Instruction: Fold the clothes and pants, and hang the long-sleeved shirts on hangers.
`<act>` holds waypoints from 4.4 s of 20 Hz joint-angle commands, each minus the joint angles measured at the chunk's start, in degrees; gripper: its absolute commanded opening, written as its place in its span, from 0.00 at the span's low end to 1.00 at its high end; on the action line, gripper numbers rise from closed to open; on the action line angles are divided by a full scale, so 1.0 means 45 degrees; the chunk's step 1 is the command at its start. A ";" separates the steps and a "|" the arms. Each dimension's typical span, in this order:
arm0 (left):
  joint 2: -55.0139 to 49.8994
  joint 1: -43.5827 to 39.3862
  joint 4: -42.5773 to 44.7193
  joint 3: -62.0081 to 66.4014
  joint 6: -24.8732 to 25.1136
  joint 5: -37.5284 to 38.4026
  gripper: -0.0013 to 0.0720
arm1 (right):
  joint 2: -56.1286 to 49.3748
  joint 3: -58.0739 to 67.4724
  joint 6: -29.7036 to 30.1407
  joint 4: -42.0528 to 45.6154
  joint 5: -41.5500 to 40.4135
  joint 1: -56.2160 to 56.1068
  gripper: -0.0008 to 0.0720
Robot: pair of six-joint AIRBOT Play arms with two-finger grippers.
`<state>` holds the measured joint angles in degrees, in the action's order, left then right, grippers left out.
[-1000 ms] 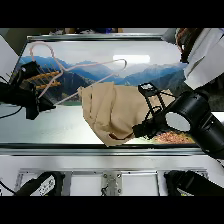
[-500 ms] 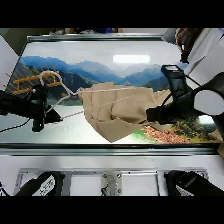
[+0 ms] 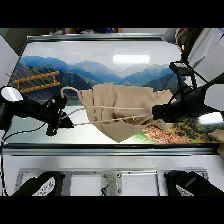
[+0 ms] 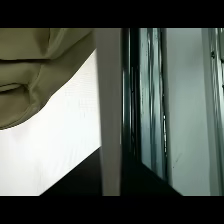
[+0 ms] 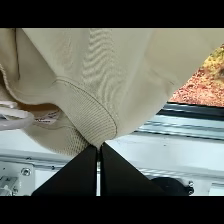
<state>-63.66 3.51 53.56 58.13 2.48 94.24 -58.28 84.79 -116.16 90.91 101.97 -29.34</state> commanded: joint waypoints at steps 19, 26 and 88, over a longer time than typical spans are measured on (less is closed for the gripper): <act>-0.0738 -0.2181 0.0097 -0.0087 0.0044 -0.1525 0.04 | 0.0121 0.0015 0.0000 -0.0699 0.0112 -0.0005 0.05; -0.0738 -0.2157 0.0097 -0.0092 -0.0423 -0.2482 0.05 | 0.0418 0.0019 -0.0005 -0.0699 0.0097 -0.0005 0.05; -0.2254 -0.2186 -0.1239 -0.0092 -0.0073 -0.1938 0.05 | -0.0287 0.0087 0.2181 -0.4561 -0.7669 -0.1549 0.73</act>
<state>-73.80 -6.33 47.97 57.71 2.24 85.60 -62.17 85.17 -107.90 70.74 65.71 -38.48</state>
